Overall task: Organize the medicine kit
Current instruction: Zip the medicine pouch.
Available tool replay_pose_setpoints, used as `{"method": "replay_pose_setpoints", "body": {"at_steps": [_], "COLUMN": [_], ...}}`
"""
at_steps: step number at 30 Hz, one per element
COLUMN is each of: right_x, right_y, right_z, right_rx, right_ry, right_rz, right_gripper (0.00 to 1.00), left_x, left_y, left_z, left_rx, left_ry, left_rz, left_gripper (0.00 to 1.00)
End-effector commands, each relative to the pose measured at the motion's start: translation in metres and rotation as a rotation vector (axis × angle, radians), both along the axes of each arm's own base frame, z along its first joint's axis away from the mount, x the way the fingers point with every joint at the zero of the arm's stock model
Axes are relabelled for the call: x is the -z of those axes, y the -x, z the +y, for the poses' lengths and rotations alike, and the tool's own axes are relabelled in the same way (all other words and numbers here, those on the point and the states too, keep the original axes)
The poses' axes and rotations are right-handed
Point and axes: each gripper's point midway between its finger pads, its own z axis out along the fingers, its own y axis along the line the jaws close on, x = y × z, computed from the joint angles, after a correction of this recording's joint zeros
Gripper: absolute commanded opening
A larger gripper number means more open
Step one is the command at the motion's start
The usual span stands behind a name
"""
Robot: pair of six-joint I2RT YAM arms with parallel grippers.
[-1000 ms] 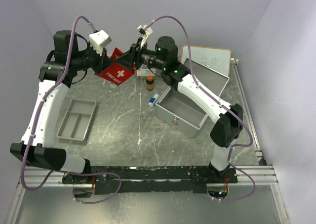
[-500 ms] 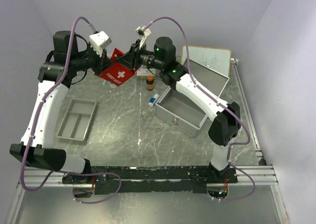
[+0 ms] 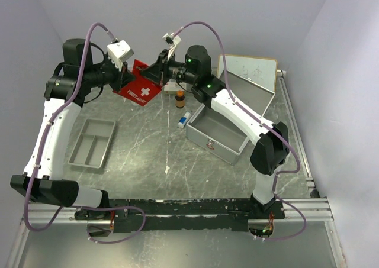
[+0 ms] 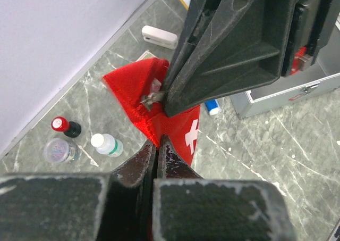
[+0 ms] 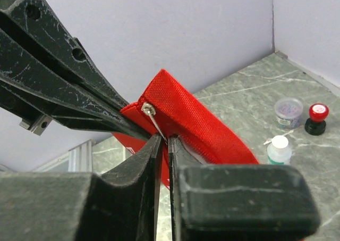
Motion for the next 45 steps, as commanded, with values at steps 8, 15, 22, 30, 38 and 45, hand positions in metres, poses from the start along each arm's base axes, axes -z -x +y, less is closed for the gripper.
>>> {"method": "replay_pose_setpoints", "body": {"at_steps": [8, 15, 22, 30, 38, 45], "right_x": [-0.022, -0.022, -0.020, -0.019, -0.019, -0.015], "right_y": [0.008, 0.008, 0.010, 0.011, 0.015, 0.019], "right_z": [-0.011, -0.010, -0.010, -0.007, -0.005, -0.001], "right_rx": [-0.001, -0.009, -0.022, -0.053, -0.091, -0.134], "right_ry": [-0.040, -0.049, -0.043, -0.041, -0.032, -0.027], "right_rz": [-0.033, -0.034, -0.025, -0.024, -0.023, -0.010], "right_gripper": [0.27, 0.06, 0.14, 0.33, 0.30, 0.09], "left_x": [-0.003, -0.001, 0.001, 0.005, 0.013, 0.014], "left_y": [0.018, 0.020, 0.020, 0.024, 0.026, 0.026], "left_z": [-0.004, -0.004, -0.005, -0.007, -0.007, -0.007], "left_rx": [0.061, 0.071, 0.076, 0.110, 0.134, 0.140], "left_ry": [0.004, -0.005, -0.007, -0.018, -0.037, -0.044], "left_rz": [-0.005, 0.000, 0.004, 0.008, 0.022, 0.025], "left_gripper": [0.07, 0.07, 0.07, 0.07, 0.07, 0.07]}}
